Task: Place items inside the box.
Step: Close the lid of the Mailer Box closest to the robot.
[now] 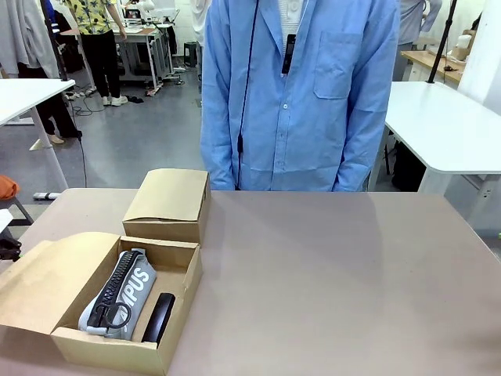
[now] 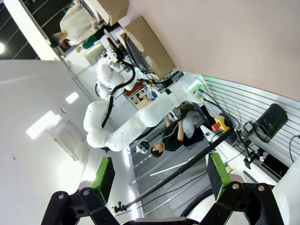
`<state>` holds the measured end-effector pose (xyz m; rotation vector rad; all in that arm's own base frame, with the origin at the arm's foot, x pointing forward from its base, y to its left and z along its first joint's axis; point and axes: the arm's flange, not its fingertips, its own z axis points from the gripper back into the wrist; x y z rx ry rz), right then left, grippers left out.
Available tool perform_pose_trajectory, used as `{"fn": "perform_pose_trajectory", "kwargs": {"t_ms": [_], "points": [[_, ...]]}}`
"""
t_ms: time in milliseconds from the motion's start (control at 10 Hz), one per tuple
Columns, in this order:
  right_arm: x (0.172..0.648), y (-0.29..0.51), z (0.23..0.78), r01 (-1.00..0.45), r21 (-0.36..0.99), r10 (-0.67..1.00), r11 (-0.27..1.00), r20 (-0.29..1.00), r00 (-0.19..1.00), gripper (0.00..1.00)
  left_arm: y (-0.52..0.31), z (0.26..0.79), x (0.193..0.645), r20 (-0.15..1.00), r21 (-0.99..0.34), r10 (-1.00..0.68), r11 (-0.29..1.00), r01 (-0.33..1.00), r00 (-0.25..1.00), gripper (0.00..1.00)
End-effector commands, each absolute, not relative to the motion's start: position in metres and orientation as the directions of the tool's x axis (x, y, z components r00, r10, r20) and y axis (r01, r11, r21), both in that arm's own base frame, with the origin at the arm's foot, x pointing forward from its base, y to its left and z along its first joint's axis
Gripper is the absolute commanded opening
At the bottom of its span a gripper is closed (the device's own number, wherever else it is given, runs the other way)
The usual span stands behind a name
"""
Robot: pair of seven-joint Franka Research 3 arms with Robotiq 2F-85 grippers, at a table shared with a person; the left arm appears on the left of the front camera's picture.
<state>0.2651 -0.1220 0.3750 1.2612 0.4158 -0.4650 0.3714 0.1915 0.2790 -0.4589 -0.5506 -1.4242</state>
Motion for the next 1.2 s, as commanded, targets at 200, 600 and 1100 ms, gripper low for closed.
{"fn": "perform_pose_trajectory", "kwargs": {"t_ms": [200, 600, 1100], "points": [[0.266, -0.122, 0.380, 0.537, 0.816, -0.104, 0.213, -0.528, 0.843, 1.00, 0.173, 0.293, 0.362, 0.779, -0.017, -0.618, 0.148, 0.989, 0.106, 1.00], [0.266, -0.122, 0.380, 0.537, 0.816, -0.104, 0.213, -0.528, 0.843, 1.00, 0.173, 0.333, 0.356, 0.888, -0.022, -0.438, 0.254, 0.967, 0.135, 1.00], [0.266, -0.122, 0.380, 0.537, 0.816, -0.104, 0.213, -0.528, 0.843, 1.00, 0.106, 0.405, 0.323, 0.954, 0.097, -0.300, 0.220, 0.971, -0.027, 1.00]]}}
